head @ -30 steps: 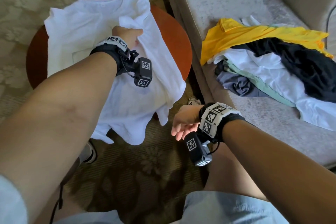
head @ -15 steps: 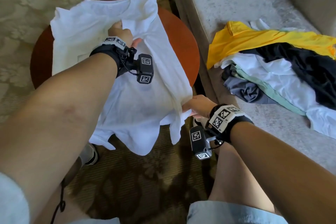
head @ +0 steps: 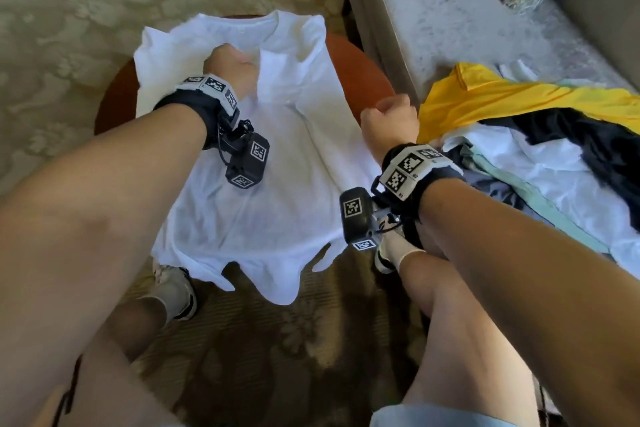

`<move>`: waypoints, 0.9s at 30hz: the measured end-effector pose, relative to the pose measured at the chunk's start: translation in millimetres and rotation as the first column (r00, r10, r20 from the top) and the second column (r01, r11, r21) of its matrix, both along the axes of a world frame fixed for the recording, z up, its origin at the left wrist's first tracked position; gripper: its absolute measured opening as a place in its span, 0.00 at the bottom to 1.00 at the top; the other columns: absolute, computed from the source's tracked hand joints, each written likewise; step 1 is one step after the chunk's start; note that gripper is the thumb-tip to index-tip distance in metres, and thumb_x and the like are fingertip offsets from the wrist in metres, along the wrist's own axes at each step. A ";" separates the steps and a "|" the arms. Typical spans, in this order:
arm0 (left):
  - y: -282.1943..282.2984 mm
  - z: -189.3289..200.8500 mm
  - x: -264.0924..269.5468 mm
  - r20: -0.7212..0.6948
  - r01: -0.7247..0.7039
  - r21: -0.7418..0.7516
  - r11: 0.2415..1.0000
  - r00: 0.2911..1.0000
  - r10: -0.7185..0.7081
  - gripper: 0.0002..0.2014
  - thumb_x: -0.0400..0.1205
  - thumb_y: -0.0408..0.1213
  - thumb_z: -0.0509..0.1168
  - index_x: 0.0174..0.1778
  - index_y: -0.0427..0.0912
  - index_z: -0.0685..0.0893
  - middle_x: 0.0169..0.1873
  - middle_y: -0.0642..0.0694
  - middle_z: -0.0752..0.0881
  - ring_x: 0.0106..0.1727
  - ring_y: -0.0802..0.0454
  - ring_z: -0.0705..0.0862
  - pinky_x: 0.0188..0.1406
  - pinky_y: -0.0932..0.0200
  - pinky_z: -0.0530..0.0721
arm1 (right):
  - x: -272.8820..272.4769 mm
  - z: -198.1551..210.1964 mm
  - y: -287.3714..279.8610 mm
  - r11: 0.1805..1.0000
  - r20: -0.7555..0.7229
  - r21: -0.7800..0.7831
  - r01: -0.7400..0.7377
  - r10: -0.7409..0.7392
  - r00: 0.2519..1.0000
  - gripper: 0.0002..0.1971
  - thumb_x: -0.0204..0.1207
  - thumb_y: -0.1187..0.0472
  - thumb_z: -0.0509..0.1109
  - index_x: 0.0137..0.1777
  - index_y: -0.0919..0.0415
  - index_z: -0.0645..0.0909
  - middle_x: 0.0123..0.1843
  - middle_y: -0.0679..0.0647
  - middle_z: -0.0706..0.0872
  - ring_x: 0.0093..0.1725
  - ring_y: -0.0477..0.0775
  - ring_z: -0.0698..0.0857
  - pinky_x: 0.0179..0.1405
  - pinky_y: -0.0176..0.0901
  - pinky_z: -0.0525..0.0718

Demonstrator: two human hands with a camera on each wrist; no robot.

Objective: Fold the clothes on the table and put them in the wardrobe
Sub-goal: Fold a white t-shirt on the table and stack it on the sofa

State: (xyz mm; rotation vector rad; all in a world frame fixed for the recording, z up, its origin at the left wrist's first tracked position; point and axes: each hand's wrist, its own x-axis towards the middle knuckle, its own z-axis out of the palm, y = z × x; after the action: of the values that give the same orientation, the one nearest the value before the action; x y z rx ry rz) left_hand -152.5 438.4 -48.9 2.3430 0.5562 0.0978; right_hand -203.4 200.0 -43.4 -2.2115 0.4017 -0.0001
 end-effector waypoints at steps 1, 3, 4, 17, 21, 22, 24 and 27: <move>2.9 2.7 2.9 -0.022 -0.001 -0.007 1.000 1.000 0.001 0.04 0.77 0.34 0.61 0.38 0.43 0.80 0.39 0.43 0.80 0.42 0.44 0.77 0.43 0.61 0.73 | 8.8 0.1 10.3 1.000 0.010 0.013 -0.026 0.026 1.000 0.16 0.75 0.63 0.63 0.63 0.60 0.76 0.67 0.60 0.77 0.65 0.62 0.77 0.54 0.43 0.68; 10.6 10.3 12.4 -0.068 -0.015 -0.046 0.999 0.998 0.012 0.04 0.71 0.37 0.61 0.31 0.46 0.74 0.34 0.45 0.76 0.37 0.47 0.75 0.41 0.59 0.74 | 32.2 0.1 31.1 0.998 0.037 0.029 -0.060 0.059 0.998 0.15 0.78 0.63 0.63 0.64 0.60 0.76 0.67 0.59 0.76 0.65 0.60 0.76 0.50 0.38 0.65; 16.5 8.9 22.9 -0.098 -0.014 -0.072 0.997 0.995 0.007 0.02 0.68 0.38 0.61 0.31 0.46 0.76 0.34 0.44 0.77 0.36 0.46 0.77 0.40 0.56 0.78 | 46.2 -1.1 41.2 0.997 0.046 0.028 -0.074 0.073 0.996 0.15 0.78 0.63 0.62 0.65 0.60 0.76 0.68 0.58 0.77 0.65 0.59 0.76 0.49 0.37 0.64; 9.5 3.6 111.0 -0.236 0.317 0.092 0.944 0.928 -0.288 0.24 0.77 0.45 0.74 0.68 0.41 0.82 0.62 0.45 0.84 0.63 0.45 0.82 0.65 0.52 0.80 | 191.1 -41.2 99.0 0.887 0.066 -0.047 -0.459 0.462 0.885 0.27 0.84 0.65 0.55 0.82 0.51 0.68 0.83 0.51 0.67 0.80 0.55 0.69 0.79 0.50 0.70; 3.9 -0.2 116.9 -0.253 0.349 0.146 0.926 0.918 -0.306 0.22 0.77 0.42 0.74 0.66 0.40 0.82 0.53 0.43 0.87 0.54 0.43 0.85 0.57 0.50 0.84 | 192.7 -40.0 96.5 0.922 0.075 0.094 -0.374 0.368 0.927 0.24 0.85 0.59 0.56 0.82 0.47 0.69 0.79 0.51 0.74 0.75 0.54 0.76 0.76 0.49 0.74; 4.2 1.1 116.3 -0.243 0.357 0.140 0.923 0.917 -0.318 0.17 0.77 0.40 0.73 0.62 0.42 0.84 0.48 0.43 0.86 0.50 0.44 0.84 0.53 0.53 0.84 | 191.3 -39.8 95.6 0.927 0.066 0.159 -0.339 0.333 0.941 0.24 0.85 0.58 0.57 0.82 0.46 0.69 0.77 0.51 0.77 0.72 0.53 0.79 0.72 0.47 0.78; 5.3 4.2 113.3 -0.211 0.355 0.130 0.926 0.922 -0.324 0.08 0.78 0.39 0.72 0.51 0.43 0.86 0.41 0.47 0.82 0.46 0.48 0.81 0.47 0.58 0.79 | 188.0 -40.1 92.3 0.914 0.058 0.286 -0.288 0.283 0.957 0.25 0.85 0.61 0.57 0.82 0.46 0.69 0.72 0.51 0.80 0.67 0.50 0.82 0.56 0.32 0.85; 5.3 7.2 104.9 -0.178 0.355 0.195 0.914 0.929 -0.323 0.23 0.73 0.44 0.78 0.57 0.40 0.77 0.50 0.46 0.78 0.51 0.47 0.78 0.53 0.53 0.79 | 180.7 -36.8 90.8 0.876 0.015 0.409 -0.257 0.275 0.961 0.31 0.81 0.69 0.57 0.82 0.46 0.68 0.68 0.48 0.81 0.63 0.46 0.82 0.47 0.22 0.82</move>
State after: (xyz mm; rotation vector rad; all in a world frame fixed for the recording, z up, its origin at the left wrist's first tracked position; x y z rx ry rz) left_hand -47.6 443.6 -41.7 2.6475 0.2025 -0.1799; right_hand -22.7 290.8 -80.2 -1.8350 0.1011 0.2602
